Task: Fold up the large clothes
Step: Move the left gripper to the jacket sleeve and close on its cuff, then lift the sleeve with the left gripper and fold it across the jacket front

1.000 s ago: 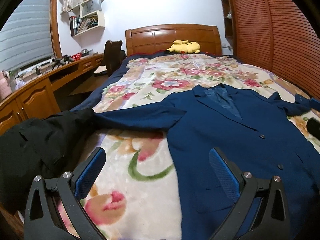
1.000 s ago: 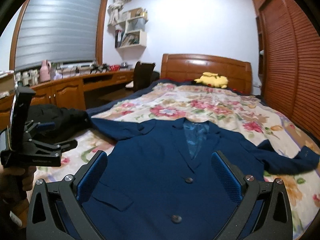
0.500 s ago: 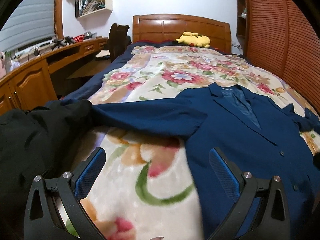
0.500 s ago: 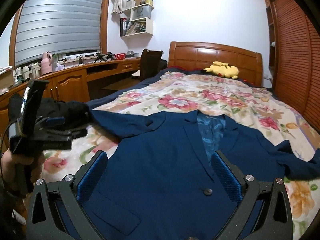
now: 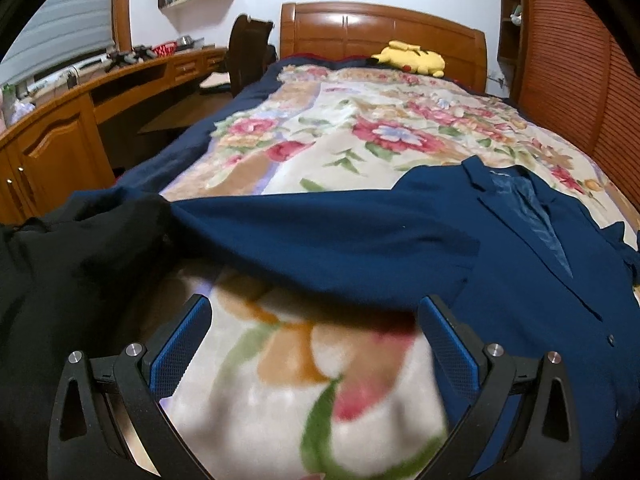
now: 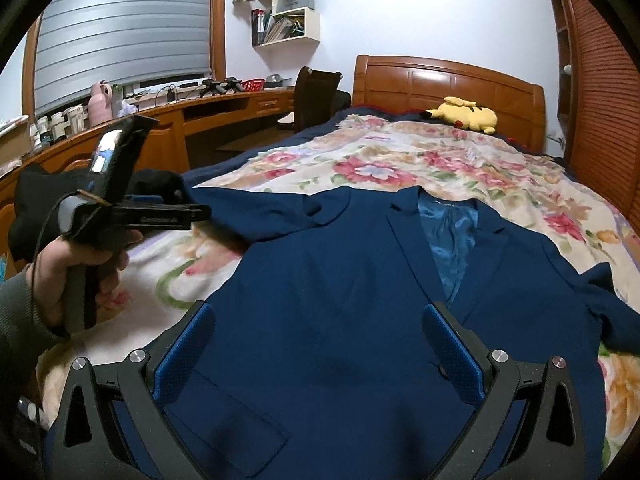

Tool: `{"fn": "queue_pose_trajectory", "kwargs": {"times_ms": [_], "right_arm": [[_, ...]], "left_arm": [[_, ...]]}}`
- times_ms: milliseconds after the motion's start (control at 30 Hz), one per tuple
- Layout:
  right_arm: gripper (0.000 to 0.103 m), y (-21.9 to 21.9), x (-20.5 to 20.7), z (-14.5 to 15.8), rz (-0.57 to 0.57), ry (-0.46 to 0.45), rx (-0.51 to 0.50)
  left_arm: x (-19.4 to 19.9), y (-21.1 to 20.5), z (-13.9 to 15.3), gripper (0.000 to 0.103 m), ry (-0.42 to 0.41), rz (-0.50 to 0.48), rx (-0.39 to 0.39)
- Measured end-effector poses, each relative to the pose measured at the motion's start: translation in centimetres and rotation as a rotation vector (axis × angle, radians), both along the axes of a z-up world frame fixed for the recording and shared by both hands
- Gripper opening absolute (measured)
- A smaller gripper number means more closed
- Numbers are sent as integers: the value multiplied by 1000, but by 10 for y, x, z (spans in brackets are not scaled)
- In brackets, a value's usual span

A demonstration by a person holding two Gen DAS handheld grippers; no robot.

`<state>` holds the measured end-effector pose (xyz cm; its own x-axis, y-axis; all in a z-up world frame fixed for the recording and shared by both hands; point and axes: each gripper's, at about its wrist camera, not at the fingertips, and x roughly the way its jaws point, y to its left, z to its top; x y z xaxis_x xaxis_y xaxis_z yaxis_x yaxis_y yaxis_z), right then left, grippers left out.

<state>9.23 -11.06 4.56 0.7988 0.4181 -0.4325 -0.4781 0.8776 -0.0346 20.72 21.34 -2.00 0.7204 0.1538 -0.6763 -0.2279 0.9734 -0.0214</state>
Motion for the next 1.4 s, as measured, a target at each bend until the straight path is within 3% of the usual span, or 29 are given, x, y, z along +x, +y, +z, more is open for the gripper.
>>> {"fn": "queue_pose_trajectory", "kwargs": {"times_ms": [100, 300, 500, 533, 633, 700, 833, 967, 1000, 1133, 1400], "right_arm": [[103, -1, 1, 0, -1, 3, 8], [103, 2, 4, -7, -1, 21, 10], [103, 4, 2, -7, 1, 30, 11], [103, 5, 2, -7, 1, 33, 9], [103, 6, 4, -9, 2, 42, 4], [103, 7, 5, -9, 2, 49, 4], [103, 7, 4, -8, 1, 53, 6], [103, 7, 4, -8, 0, 52, 4], [103, 7, 4, -8, -1, 52, 3], [103, 7, 5, -9, -1, 57, -5], [103, 1, 5, -6, -19, 50, 8]], "left_arm": [[16, 11, -5, 103, 31, 10, -30], [40, 25, -10, 103, 56, 43, -12], [51, 35, -22, 102, 97, 71, -92], [51, 35, -24, 100, 94, 71, -97], [55, 39, -28, 68, 102, 71, -117], [57, 46, -31, 56, 115, 77, -151], [59, 56, -30, 45, 114, 120, -163], [62, 54, -31, 25, 124, 112, -160], [62, 52, -32, 15, 125, 106, -150], [59, 39, -25, 5, 101, 75, -75], [45, 15, 12, 3, 27, 1, -44]]}}
